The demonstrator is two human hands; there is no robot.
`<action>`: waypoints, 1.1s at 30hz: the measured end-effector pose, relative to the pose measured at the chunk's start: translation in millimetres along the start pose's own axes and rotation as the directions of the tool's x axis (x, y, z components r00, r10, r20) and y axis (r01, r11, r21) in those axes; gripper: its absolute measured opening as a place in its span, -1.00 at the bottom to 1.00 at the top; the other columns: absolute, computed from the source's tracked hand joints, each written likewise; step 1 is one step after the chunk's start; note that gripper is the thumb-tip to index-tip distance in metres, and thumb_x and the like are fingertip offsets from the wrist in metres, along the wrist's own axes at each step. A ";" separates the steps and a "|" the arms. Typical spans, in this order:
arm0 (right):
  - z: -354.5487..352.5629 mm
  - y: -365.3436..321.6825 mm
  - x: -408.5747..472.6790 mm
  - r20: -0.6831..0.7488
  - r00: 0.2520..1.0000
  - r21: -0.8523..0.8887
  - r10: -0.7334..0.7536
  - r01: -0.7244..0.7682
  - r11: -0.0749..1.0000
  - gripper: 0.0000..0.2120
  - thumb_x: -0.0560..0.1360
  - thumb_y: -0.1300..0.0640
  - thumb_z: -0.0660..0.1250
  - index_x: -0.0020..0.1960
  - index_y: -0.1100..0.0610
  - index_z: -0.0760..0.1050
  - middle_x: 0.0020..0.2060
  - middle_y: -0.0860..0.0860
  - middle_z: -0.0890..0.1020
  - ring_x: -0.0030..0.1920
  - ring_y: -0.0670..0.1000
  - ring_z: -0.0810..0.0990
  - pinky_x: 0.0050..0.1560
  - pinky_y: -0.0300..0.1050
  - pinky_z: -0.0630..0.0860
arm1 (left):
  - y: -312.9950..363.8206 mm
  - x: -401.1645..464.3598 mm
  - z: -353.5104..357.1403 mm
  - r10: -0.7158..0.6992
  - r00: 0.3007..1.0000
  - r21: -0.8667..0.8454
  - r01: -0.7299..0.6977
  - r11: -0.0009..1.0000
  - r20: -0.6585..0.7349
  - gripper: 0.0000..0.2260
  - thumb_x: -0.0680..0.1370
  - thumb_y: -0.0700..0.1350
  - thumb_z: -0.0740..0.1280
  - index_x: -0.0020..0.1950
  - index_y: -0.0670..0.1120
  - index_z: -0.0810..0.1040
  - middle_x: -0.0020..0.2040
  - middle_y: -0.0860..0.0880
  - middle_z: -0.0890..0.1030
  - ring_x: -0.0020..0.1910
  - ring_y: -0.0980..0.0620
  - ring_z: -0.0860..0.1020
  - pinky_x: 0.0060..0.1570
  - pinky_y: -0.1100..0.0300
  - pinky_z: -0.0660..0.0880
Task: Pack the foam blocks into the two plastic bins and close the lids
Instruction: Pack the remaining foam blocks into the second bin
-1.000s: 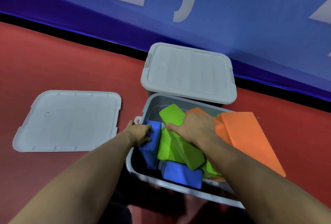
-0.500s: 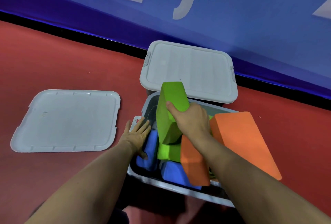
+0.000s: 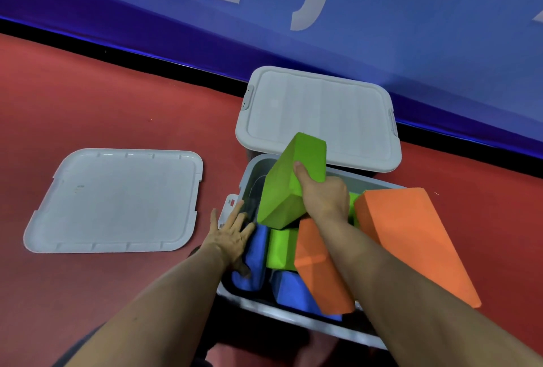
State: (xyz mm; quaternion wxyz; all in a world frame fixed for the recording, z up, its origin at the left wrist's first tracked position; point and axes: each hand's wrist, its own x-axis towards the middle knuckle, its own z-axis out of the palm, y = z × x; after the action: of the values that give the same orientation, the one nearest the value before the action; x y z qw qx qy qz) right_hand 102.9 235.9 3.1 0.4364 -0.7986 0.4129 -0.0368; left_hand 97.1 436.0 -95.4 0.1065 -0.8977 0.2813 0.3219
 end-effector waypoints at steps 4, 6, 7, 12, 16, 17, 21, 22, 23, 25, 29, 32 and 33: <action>22.0 5.0 -5.1 0.039 0.999 -0.015 0.010 -0.009 1.000 -0.12 0.08 -0.62 0.22 -0.06 0.12 0.65 -0.13 0.07 0.69 -0.02 0.16 0.65 0.02 -0.02 0.58 | -5.5 -5.1 4.4 -0.001 1.000 -0.034 0.001 0.999 0.009 0.11 0.35 0.46 0.39 0.65 0.13 -0.22 0.61 -0.07 -0.40 0.55 -0.07 -0.47 0.38 -0.54 -0.24; 30.4 4.8 -5.2 0.073 0.997 -0.010 0.028 -0.028 1.000 -0.10 0.06 -0.62 0.25 -0.04 0.14 0.64 -0.13 0.06 0.69 -0.03 0.15 0.65 0.01 -0.02 0.58 | -9.5 -6.4 4.1 0.016 1.000 -0.067 -0.015 0.998 0.015 0.09 0.36 0.44 0.40 0.65 0.17 -0.22 0.59 -0.04 -0.46 0.53 -0.06 -0.51 0.38 -0.53 -0.25; 35.2 5.4 -3.9 0.115 0.993 -0.016 0.032 -0.031 0.999 -0.12 0.08 -0.60 0.30 -0.05 0.17 0.62 -0.15 0.06 0.69 -0.06 0.14 0.65 -0.04 -0.04 0.57 | -10.2 -5.9 3.4 0.027 0.999 -0.098 -0.026 0.995 0.017 0.09 0.36 0.43 0.41 0.65 0.17 -0.20 0.58 -0.02 -0.47 0.53 -0.06 -0.51 0.39 -0.51 -0.26; 64.2 10.6 1.9 0.282 0.958 -0.057 -0.055 0.074 0.996 -0.06 0.10 -0.61 0.32 -0.09 0.27 0.56 -0.28 0.10 0.60 -0.18 0.18 0.64 -0.17 0.01 0.54 | -9.3 1.2 6.9 0.005 0.968 -0.404 -0.110 0.908 -0.252 -0.20 0.38 0.36 0.43 0.52 0.08 0.27 0.63 -0.03 0.02 0.63 -0.05 -0.21 0.53 -0.20 -0.05; 53.1 0.6 13.2 0.327 0.938 -0.119 -0.117 0.164 0.979 -0.34 0.38 -0.47 0.33 -0.30 0.18 0.46 -0.35 0.11 0.56 -0.16 0.21 0.65 -0.16 -0.02 0.46 | -13.1 -1.6 -6.5 -0.187 0.785 -0.512 -0.185 0.839 -0.591 -0.55 0.42 0.35 0.26 0.00 0.00 0.39 0.04 0.00 0.44 0.05 -0.12 0.49 0.09 -0.06 0.44; 47.2 0.2 15.2 0.352 0.927 -0.132 -0.131 0.187 0.973 -0.41 0.52 -0.36 0.27 -0.35 0.14 0.42 -0.33 0.14 0.57 -0.13 0.21 0.63 -0.11 -0.01 0.46 | -12.8 -2.9 -12.9 -0.255 0.718 -0.544 -0.201 0.815 -0.648 -0.58 0.44 0.34 0.25 -0.05 0.00 0.35 -0.04 0.01 0.38 -0.13 -0.11 0.47 -0.05 -0.05 0.46; 39.6 20.2 24.6 0.411 0.911 -0.249 -0.037 0.151 0.957 -0.44 0.70 -0.13 0.04 0.02 0.32 0.59 0.13 0.31 0.63 0.22 0.25 0.58 0.18 -0.04 0.44 | -8.5 2.8 -47.7 -0.403 0.521 -0.606 -0.310 0.732 -0.753 -0.54 0.50 0.31 0.30 0.08 -0.07 0.40 0.09 -0.02 0.39 -0.02 -0.10 0.52 -0.01 -0.04 0.52; 41.5 25.2 26.2 0.404 0.915 -0.304 -0.019 0.154 0.940 -0.46 0.69 -0.10 0.07 0.09 0.34 0.59 0.14 0.31 0.64 0.23 0.25 0.58 0.15 -0.04 0.45 | -6.3 7.4 -55.6 -0.380 0.507 -0.589 -0.353 0.727 -0.774 -0.53 0.52 0.28 0.31 0.18 -0.08 0.45 0.22 -0.04 0.42 0.14 -0.09 0.51 0.14 -0.04 0.50; 42.7 26.9 27.4 0.400 0.916 -0.365 -0.018 0.178 0.914 -0.51 0.68 -0.08 0.12 0.11 0.34 0.59 0.11 0.30 0.65 0.21 0.26 0.60 0.11 -0.05 0.47 | -4.1 11.9 -63.0 -0.329 0.518 -0.558 -0.384 0.736 -0.790 -0.49 0.54 0.27 0.30 0.30 -0.07 0.47 0.36 -0.05 0.42 0.32 -0.08 0.46 0.31 -0.02 0.44; 42.2 24.0 27.3 0.414 0.909 -0.491 -0.043 0.263 0.831 -0.58 0.64 -0.07 0.20 0.14 0.29 0.57 0.12 0.26 0.66 0.22 0.25 0.60 0.08 -0.06 0.49 | 1.5 21.7 -72.0 -0.212 0.584 -0.499 -0.388 0.775 -0.783 -0.43 0.58 0.28 0.24 0.48 -0.01 0.44 0.55 -0.04 0.34 0.55 -0.05 0.27 0.50 -0.01 0.26; 31.3 9.4 26.4 0.476 0.868 -0.744 -0.140 0.483 0.462 -0.53 0.59 -0.17 0.27 0.32 0.16 0.48 0.28 0.15 0.59 0.32 0.19 0.55 0.20 -0.03 0.48 | 10.1 31.3 -76.9 -0.226 0.635 -0.520 -0.324 0.790 -0.739 -0.47 0.58 0.26 0.26 0.47 0.02 0.47 0.53 -0.03 0.35 0.55 -0.06 0.22 0.51 -0.07 0.24; 31.7 6.0 37.4 0.548 0.830 -0.824 -0.105 0.557 0.101 -0.49 0.56 -0.21 0.32 0.37 0.09 0.50 0.32 0.03 0.59 0.32 0.08 0.56 0.18 -0.06 0.50 | 7.3 31.9 -80.0 -0.267 0.620 -0.565 -0.350 0.747 -0.738 -0.54 0.57 0.19 0.35 0.40 0.00 0.53 0.45 -0.02 0.41 0.46 -0.07 0.27 0.50 0.05 0.22; 34.6 7.0 41.9 0.550 0.833 -0.832 -0.051 0.552 0.046 -0.48 0.53 -0.23 0.36 0.36 0.07 0.52 0.31 -0.01 0.60 0.30 0.06 0.58 0.17 -0.08 0.55 | 5.7 31.8 -79.4 -0.272 0.632 -0.590 -0.368 0.719 -0.726 -0.55 0.57 0.17 0.37 0.40 0.00 0.53 0.45 -0.01 0.40 0.46 -0.05 0.26 0.50 0.14 0.16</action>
State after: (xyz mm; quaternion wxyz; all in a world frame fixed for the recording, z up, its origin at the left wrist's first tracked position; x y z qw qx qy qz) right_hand 140.5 228.0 -35.9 -0.1487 -0.9395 0.0560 0.3036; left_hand 155.1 387.9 -54.5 -0.3776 -0.9077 0.1827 -0.0115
